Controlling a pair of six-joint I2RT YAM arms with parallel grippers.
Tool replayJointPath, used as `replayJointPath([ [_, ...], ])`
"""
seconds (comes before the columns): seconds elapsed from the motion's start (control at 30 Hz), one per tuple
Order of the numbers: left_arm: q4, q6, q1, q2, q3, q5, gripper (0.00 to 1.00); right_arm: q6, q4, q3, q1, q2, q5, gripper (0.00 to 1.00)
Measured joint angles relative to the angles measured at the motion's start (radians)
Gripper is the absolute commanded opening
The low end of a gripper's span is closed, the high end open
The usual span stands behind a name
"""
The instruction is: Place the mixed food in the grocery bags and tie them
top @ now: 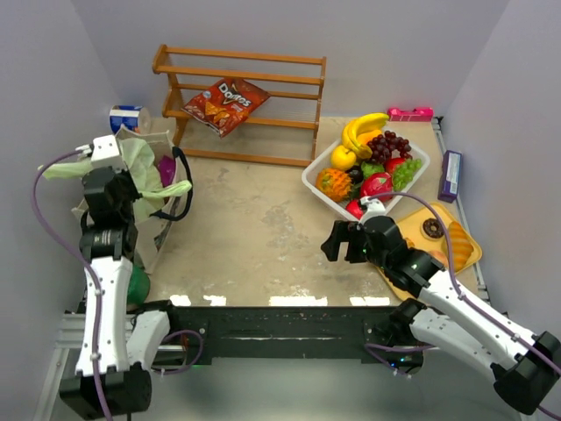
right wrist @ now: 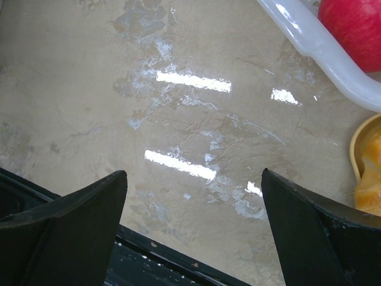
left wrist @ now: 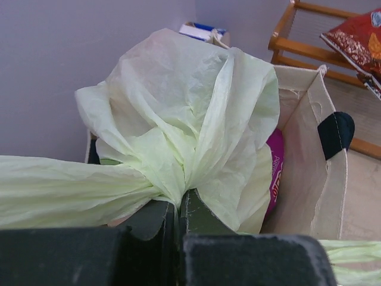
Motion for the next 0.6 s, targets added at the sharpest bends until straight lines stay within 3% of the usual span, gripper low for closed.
replayJointPath([
  [0.2,-0.064,-0.032,0.000,0.220,0.044,0.071,0.00,0.002,0.002,-0.019,0.000,-0.022,0.000,0.98],
  [0.23,-0.073,-0.034,0.001,0.234,0.044,0.077,0.15,0.004,0.002,-0.020,0.000,-0.026,-0.001,0.98],
  [0.3,-0.076,-0.043,0.002,0.240,0.044,0.090,0.32,0.006,0.002,-0.020,0.000,-0.031,0.000,0.98],
  [0.33,-0.077,-0.049,0.003,0.238,0.044,0.101,0.51,0.007,0.002,-0.020,0.000,-0.035,0.000,0.98],
  [0.4,-0.079,-0.051,0.005,0.238,0.046,0.122,0.68,0.007,0.003,-0.020,0.000,-0.039,0.000,0.98],
  [0.43,-0.082,-0.054,0.005,0.238,0.047,0.135,0.86,0.007,0.004,-0.020,0.000,-0.040,0.000,0.98],
  [0.47,-0.093,-0.057,0.005,0.238,0.051,0.146,0.96,0.007,0.005,-0.020,0.000,-0.040,-0.001,0.99],
  [0.6,-0.158,-0.079,0.005,0.230,0.101,0.165,1.00,0.005,0.006,-0.020,0.000,-0.040,-0.003,0.99],
])
